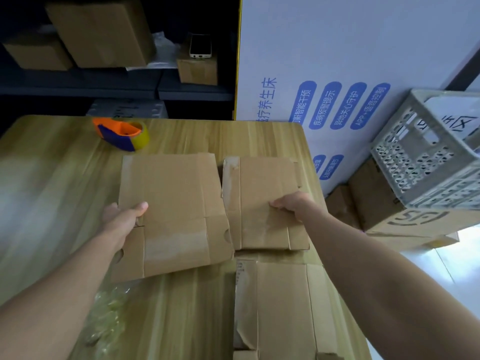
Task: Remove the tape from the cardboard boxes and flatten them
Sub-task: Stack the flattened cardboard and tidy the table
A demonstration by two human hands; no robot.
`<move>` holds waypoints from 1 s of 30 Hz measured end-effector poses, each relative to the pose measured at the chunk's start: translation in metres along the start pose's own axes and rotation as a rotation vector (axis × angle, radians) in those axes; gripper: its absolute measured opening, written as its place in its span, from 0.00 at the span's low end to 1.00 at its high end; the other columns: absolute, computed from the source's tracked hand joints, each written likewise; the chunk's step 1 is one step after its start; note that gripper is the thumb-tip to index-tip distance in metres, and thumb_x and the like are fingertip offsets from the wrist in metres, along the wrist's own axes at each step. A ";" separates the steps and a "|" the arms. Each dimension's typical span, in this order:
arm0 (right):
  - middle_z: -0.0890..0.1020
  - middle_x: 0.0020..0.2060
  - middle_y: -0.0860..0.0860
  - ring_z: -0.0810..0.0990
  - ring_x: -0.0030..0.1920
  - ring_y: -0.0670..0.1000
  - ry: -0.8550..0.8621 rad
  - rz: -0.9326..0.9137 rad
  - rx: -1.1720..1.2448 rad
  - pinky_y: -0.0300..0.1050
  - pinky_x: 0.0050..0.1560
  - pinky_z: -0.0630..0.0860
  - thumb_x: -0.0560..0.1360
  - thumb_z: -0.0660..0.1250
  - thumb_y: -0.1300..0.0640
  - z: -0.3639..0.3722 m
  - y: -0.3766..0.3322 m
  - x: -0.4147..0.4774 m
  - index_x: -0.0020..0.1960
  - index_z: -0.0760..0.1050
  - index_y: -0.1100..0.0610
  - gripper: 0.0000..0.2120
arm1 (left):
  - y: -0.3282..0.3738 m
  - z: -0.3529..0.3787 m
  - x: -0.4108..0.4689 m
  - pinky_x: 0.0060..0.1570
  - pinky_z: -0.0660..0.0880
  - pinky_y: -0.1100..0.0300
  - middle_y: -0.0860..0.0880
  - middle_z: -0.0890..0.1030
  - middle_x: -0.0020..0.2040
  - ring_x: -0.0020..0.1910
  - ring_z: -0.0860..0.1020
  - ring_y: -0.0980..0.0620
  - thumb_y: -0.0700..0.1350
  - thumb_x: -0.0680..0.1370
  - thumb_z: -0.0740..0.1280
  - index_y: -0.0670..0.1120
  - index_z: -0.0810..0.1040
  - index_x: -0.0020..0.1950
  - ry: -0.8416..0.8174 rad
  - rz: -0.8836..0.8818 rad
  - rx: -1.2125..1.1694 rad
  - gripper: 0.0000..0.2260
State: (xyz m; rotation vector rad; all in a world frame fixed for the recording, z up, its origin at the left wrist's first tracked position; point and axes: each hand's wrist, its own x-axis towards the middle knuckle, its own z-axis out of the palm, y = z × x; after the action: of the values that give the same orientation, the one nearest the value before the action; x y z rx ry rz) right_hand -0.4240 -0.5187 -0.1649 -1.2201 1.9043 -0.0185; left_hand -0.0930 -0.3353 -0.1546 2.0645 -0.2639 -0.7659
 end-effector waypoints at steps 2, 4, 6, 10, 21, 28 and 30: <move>0.76 0.58 0.54 0.75 0.59 0.57 0.010 -0.012 -0.025 0.54 0.60 0.73 0.57 0.80 0.44 0.003 -0.004 0.000 0.65 0.69 0.59 0.42 | 0.000 -0.004 0.004 0.47 0.73 0.53 0.43 0.80 0.48 0.45 0.78 0.44 0.46 0.71 0.75 0.41 0.76 0.54 -0.004 -0.008 0.010 0.16; 0.74 0.61 0.54 0.71 0.64 0.58 0.029 -0.011 -0.033 0.56 0.63 0.71 0.58 0.80 0.46 0.005 -0.008 0.003 0.68 0.66 0.60 0.44 | 0.002 -0.010 0.009 0.48 0.74 0.52 0.43 0.80 0.47 0.45 0.78 0.44 0.47 0.70 0.75 0.41 0.76 0.53 0.016 -0.016 0.022 0.16; 0.71 0.64 0.55 0.68 0.66 0.60 0.028 -0.005 -0.041 0.58 0.65 0.69 0.60 0.80 0.46 0.006 -0.011 0.003 0.71 0.60 0.60 0.48 | 0.002 -0.015 0.014 0.47 0.73 0.52 0.43 0.79 0.47 0.44 0.77 0.45 0.47 0.70 0.75 0.42 0.76 0.52 0.043 -0.013 0.036 0.16; 0.67 0.67 0.55 0.68 0.67 0.61 -0.005 -0.009 -0.032 0.58 0.65 0.68 0.60 0.80 0.47 0.006 -0.014 0.005 0.74 0.54 0.61 0.53 | -0.002 -0.020 0.022 0.47 0.73 0.52 0.43 0.80 0.47 0.44 0.78 0.44 0.49 0.70 0.76 0.42 0.77 0.52 0.064 -0.019 0.057 0.17; 0.79 0.45 0.55 0.78 0.46 0.56 -0.187 -0.059 0.277 0.52 0.50 0.77 0.61 0.80 0.58 -0.004 -0.016 -0.003 0.42 0.72 0.58 0.18 | -0.005 -0.017 0.027 0.44 0.76 0.49 0.44 0.81 0.46 0.43 0.79 0.42 0.50 0.68 0.77 0.42 0.78 0.52 0.045 -0.037 0.067 0.19; 0.80 0.44 0.53 0.79 0.40 0.52 0.022 -0.241 0.231 0.46 0.43 0.76 0.59 0.82 0.57 -0.044 -0.048 -0.028 0.47 0.73 0.58 0.23 | 0.017 -0.013 0.016 0.43 0.73 0.52 0.45 0.79 0.46 0.41 0.77 0.44 0.48 0.69 0.76 0.44 0.78 0.52 0.042 0.022 0.028 0.16; 0.80 0.44 0.51 0.79 0.42 0.52 0.076 -0.333 0.125 0.45 0.43 0.77 0.61 0.80 0.56 -0.057 -0.056 -0.038 0.55 0.74 0.55 0.26 | 0.025 -0.012 0.011 0.41 0.73 0.52 0.45 0.78 0.46 0.40 0.76 0.44 0.48 0.69 0.76 0.44 0.77 0.53 0.035 0.031 0.033 0.17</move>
State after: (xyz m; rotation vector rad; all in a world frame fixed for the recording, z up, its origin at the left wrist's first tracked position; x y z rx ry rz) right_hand -0.4144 -0.5424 -0.0800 -1.4535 1.7154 -0.3603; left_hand -0.0747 -0.3465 -0.1343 2.0977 -0.2902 -0.7099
